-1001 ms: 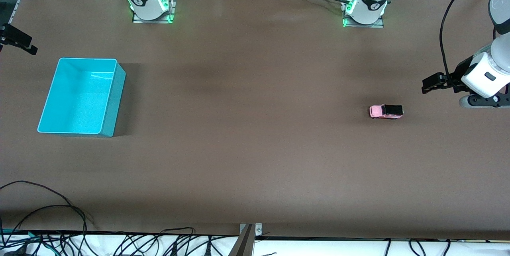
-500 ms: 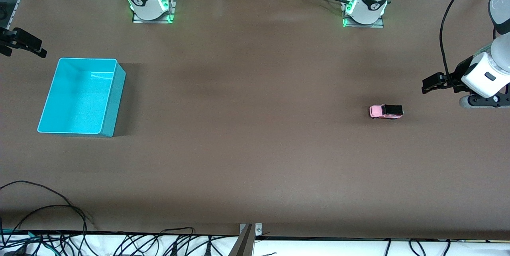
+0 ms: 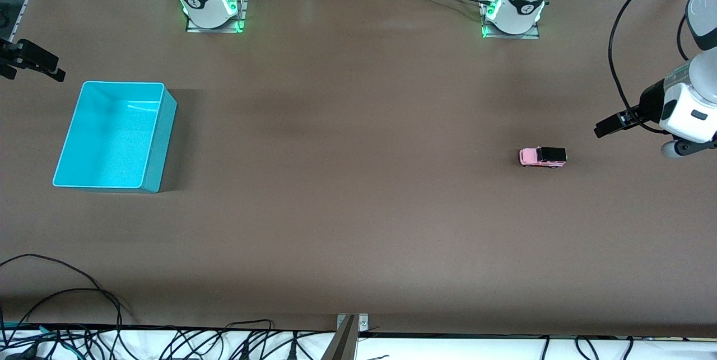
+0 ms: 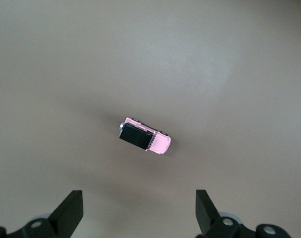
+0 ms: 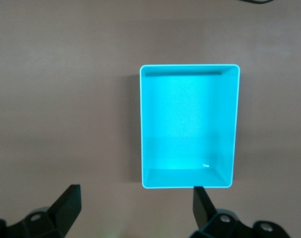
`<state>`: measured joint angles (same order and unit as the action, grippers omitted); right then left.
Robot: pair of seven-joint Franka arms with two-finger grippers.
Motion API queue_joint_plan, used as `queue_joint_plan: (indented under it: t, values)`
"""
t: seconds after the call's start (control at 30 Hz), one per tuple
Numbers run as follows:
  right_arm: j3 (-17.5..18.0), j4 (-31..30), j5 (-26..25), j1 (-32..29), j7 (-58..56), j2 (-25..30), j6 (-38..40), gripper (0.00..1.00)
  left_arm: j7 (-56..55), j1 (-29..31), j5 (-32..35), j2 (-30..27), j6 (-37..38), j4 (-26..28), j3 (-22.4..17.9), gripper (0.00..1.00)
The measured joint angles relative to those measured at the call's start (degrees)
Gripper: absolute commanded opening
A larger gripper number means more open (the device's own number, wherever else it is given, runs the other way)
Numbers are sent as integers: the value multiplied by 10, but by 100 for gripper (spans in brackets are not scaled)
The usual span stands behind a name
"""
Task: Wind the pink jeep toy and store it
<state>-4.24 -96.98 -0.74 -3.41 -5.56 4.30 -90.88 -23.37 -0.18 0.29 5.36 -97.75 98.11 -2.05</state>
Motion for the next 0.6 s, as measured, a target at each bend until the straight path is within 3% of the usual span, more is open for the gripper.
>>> queue_joint_plan:
  t: [0.6]
  values:
    - [-1, 1, 0, -1, 0, 0, -2, 100, -396, 8, 0, 62, -11, 22, -1, 100]
